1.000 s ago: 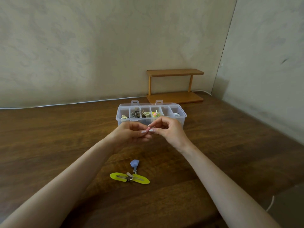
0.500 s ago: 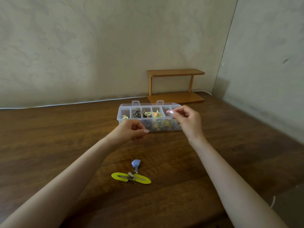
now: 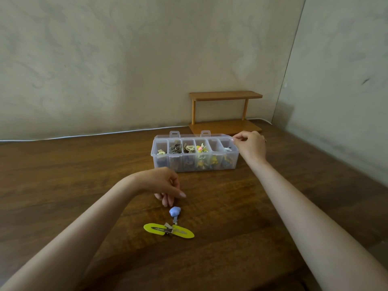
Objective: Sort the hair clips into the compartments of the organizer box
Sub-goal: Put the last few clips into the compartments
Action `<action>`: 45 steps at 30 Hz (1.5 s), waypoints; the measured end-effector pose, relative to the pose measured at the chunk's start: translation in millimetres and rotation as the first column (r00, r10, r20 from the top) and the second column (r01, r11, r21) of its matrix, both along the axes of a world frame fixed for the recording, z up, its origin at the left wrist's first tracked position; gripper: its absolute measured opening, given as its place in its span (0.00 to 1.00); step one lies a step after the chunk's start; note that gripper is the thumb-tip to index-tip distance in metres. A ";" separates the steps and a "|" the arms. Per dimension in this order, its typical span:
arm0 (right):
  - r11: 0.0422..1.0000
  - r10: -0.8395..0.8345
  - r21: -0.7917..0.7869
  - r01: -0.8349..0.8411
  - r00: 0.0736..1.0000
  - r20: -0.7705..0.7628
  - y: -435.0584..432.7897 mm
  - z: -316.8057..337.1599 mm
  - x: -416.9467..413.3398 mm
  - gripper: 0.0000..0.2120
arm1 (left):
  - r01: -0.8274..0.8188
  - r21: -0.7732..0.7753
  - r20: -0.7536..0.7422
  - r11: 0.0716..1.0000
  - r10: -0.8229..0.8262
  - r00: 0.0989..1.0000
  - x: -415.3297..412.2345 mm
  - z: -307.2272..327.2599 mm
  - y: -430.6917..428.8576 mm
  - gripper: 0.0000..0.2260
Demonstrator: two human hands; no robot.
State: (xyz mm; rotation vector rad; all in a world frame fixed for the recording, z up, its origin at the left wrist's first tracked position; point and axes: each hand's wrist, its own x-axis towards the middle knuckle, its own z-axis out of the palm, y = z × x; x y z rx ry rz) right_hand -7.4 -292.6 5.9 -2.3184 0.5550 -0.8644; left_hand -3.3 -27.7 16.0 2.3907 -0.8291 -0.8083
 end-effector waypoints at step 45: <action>0.634 0.739 0.239 -0.736 0.667 0.093 80.3 -21.9 -52.3 0.06 | -0.334 -0.579 -0.212 0.744 0.259 0.943 -4.7 -11.1 -14.6 0.06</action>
